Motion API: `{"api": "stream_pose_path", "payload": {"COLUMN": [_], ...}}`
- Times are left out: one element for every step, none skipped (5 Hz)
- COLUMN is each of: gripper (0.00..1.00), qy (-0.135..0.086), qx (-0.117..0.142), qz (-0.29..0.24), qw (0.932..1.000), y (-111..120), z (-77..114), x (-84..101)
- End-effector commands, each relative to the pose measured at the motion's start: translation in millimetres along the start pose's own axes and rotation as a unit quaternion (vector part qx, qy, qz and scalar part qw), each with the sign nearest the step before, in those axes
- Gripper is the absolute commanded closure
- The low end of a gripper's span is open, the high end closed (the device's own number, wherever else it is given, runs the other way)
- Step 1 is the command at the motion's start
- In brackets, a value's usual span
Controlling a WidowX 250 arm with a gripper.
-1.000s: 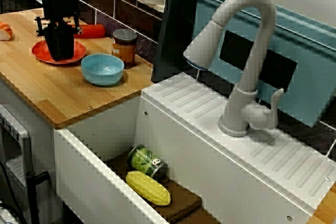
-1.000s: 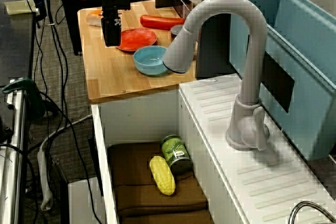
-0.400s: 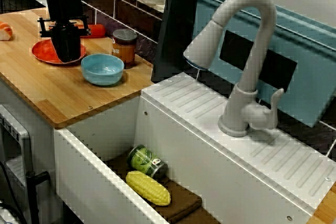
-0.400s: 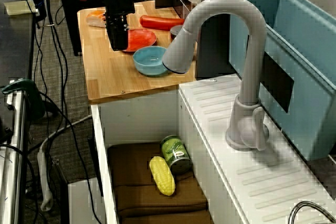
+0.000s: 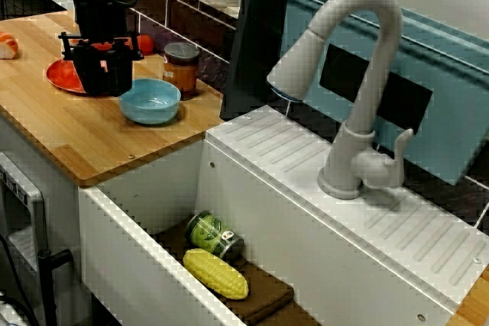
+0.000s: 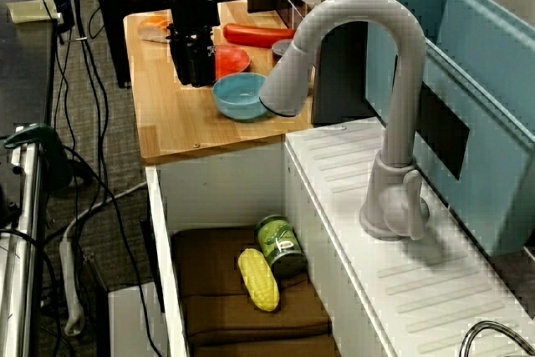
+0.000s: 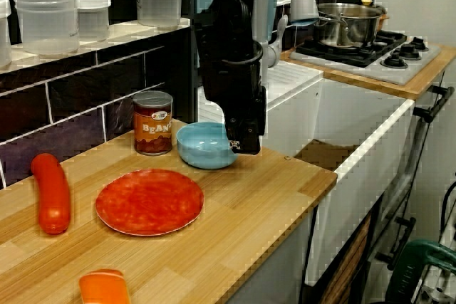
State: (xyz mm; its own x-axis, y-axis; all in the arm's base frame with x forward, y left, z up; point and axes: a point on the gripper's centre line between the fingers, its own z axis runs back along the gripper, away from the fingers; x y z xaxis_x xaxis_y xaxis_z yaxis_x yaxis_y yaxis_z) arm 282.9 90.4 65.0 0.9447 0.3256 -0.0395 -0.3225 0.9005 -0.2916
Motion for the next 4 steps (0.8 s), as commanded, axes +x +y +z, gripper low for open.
{"api": "stream_pose_path", "payload": {"gripper": [0.0, 0.0, 0.0, 0.0], "qy": [-0.03, -0.037, -0.043, -0.034], "qx": [0.011, 0.013, 0.014, 0.008], "qz": [0.0, 0.002, 0.01, 0.039], "qw": [0.9995, 0.9992, 0.9989, 0.9986], "y": [-5.5, -5.2, -2.5, 8.7], "z": [14.9, 16.9, 16.9, 15.8], "x": [0.1, -0.5, 4.0, 21.0]}}
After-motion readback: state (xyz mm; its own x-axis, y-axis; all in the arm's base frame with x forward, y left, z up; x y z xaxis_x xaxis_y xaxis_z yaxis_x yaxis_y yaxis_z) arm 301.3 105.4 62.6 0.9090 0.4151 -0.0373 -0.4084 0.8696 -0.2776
